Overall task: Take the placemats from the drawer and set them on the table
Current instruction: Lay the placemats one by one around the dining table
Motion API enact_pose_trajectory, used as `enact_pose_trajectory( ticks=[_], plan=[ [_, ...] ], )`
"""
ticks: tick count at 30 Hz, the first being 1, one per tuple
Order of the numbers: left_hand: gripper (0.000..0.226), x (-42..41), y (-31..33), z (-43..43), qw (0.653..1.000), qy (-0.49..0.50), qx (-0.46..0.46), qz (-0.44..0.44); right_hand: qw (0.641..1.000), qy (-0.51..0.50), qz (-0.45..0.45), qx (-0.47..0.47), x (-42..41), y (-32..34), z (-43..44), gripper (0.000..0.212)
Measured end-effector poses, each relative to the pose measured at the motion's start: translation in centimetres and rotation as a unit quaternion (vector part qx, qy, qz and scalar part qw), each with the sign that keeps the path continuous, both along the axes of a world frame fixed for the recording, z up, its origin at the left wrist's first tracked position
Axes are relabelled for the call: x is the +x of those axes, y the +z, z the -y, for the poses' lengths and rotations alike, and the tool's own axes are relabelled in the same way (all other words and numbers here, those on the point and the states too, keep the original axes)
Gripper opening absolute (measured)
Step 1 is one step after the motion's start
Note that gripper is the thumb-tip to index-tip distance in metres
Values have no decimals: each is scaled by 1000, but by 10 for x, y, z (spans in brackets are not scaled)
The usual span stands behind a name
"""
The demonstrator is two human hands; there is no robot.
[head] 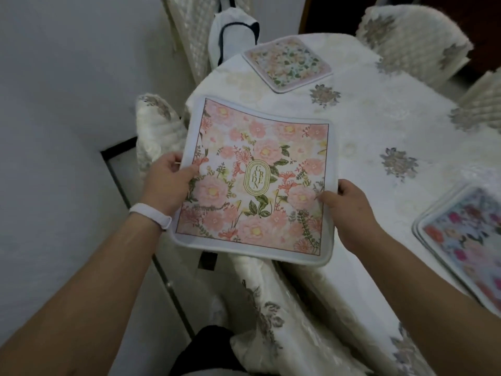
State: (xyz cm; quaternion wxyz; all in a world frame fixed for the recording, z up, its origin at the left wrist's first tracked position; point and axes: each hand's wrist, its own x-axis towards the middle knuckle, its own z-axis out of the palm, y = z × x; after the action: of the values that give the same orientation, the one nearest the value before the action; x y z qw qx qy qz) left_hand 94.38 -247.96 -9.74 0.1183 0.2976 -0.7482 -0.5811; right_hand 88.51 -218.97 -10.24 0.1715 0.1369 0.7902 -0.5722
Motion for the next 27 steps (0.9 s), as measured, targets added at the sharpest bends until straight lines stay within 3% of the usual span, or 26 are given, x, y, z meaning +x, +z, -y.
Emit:
enact_pose_trajectory(
  ticks=[3,12,19,27],
  plan=[
    [15,-43,-6,15,998,-56,-5,15,999,-49,5,11,-4,0,8,17],
    [5,-125,-8,27,986,-156,6,56,992,-123,12,7,-21,1,13,12],
    [9,-146,-21,25,983,-163,44,67,994,-109,26,3,-47,-24,11,12],
    [6,-204,-44,67,977,-193,8,94,991,-121,58,1,-79,-61,57,14]
  ],
)
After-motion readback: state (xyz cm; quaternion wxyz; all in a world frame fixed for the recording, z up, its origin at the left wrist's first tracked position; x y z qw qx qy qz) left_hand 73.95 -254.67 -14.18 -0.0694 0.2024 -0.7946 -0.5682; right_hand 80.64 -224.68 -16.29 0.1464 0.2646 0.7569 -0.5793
